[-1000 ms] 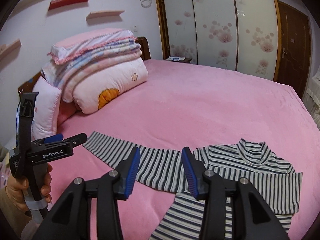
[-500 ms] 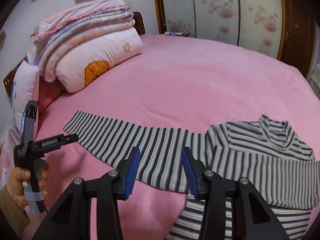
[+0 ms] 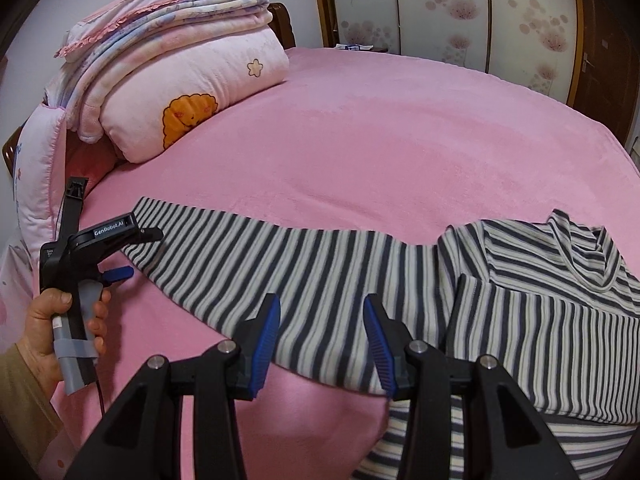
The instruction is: Fold small clothes
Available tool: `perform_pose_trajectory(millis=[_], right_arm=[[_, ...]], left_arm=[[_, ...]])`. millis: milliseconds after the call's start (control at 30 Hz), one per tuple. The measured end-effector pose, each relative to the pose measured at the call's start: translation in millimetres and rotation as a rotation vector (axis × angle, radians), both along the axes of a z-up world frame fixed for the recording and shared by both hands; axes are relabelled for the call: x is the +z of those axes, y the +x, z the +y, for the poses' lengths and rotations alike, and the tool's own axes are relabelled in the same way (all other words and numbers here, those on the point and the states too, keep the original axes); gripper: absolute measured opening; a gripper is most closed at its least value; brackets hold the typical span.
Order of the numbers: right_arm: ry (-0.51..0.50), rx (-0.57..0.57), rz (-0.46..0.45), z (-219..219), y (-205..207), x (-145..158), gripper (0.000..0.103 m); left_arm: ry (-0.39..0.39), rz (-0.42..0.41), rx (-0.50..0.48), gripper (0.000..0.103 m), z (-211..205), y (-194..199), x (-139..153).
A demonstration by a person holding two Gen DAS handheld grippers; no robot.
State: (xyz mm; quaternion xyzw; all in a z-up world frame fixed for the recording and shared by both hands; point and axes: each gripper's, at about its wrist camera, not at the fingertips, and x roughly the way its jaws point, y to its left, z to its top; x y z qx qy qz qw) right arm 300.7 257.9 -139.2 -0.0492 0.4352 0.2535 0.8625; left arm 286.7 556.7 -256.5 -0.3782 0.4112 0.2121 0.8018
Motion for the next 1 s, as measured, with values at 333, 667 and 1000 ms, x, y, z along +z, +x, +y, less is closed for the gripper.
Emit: perform_pose_trajectory(millis=[333, 667, 1000], right_arm=[[-0.018, -0.005, -0.029, -33, -3, 4, 0.043], [0.011, -0.117, -0.057, -125, -7, 27, 0.043], [0.022, -0.297, -0.044, -257, -23, 29, 0.043]], left_arm=[[0.187, -0.084, -0.046, 0.005, -54, 23, 37], [0.261, -0.339, -0.400, 0.005, -210, 67, 161], [0.176, -0.372, -0.748, 0.005, -400, 92, 153]])
